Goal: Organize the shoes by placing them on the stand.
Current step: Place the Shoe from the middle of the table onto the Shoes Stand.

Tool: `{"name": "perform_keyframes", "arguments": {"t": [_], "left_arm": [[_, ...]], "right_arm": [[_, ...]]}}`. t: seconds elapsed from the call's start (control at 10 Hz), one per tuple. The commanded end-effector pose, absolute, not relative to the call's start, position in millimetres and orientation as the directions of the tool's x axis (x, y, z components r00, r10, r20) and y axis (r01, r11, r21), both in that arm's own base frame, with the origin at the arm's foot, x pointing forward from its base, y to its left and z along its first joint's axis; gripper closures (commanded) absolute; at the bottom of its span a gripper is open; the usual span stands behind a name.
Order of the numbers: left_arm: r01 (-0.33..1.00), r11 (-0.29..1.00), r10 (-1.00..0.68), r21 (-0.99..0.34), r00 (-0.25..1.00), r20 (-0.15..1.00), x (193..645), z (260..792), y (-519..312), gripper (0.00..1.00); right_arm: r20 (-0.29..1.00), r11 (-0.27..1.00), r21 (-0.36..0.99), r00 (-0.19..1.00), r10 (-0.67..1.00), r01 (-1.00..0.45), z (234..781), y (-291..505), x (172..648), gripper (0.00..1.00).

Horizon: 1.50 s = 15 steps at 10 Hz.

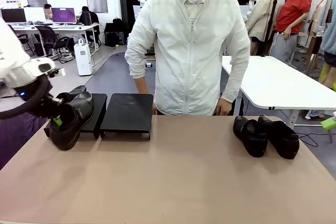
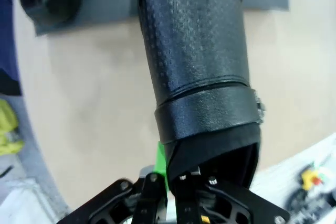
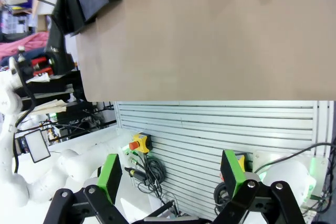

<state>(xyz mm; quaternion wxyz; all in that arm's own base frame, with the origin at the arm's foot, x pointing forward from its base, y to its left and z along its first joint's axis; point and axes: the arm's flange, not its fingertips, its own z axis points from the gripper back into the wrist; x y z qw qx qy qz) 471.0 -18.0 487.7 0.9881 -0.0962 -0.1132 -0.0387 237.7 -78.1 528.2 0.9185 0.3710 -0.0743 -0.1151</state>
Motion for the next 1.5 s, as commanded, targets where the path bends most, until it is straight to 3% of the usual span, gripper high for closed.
{"name": "perform_keyframes", "arguments": {"t": [0.0, 0.4, 0.7, 1.1, 1.2, 1.3, 1.4], "left_arm": [[0.096, 0.986, -0.057, -0.135, 0.962, 0.267, 549.6, 491.7, -25.3, 1.00], [0.072, 0.993, -0.036, -0.097, 0.945, 0.326, 616.0, 467.3, -27.0, 1.00], [0.033, 0.997, -0.008, -0.073, 0.949, 0.316, 637.8, 456.3, -23.2, 1.00], [0.027, 0.999, -0.007, -0.045, 0.920, 0.391, 645.6, 447.8, -28.7, 1.00], [0.021, 0.999, -0.009, -0.027, 0.924, 0.382, 646.3, 445.9, -30.6, 0.43], [0.025, 0.999, -0.015, -0.022, 0.923, 0.385, 645.4, 445.8, -31.7, 0.00], [0.026, 0.999, -0.016, -0.022, 0.921, 0.388, 644.0, 446.8, -32.0, 0.00]], "right_arm": [[0.068, 0.701, 0.701, 0.966, -0.249, 0.131, 529.1, -80.5, 237.3, 0.00], [0.068, 0.701, 0.701, 0.966, -0.249, 0.131, 529.1, -80.5, 237.3, 0.00], [0.068, 0.701, 0.701, 0.966, -0.249, 0.131, 529.1, -80.5, 237.3, 0.00], [0.068, 0.701, 0.701, 0.966, -0.249, 0.131, 529.1, -80.5, 237.3, 0.00], [0.068, 0.701, 0.701, 0.966, -0.249, 0.131, 529.1, -80.5, 237.3, 0.00], [0.068, 0.701, 0.701, 0.966, -0.249, 0.131, 529.1, -80.5, 237.3, 0.00], [0.068, 0.701, 0.701, 0.966, -0.249, 0.131, 529.1, -80.5, 237.3, 0.00]]}}
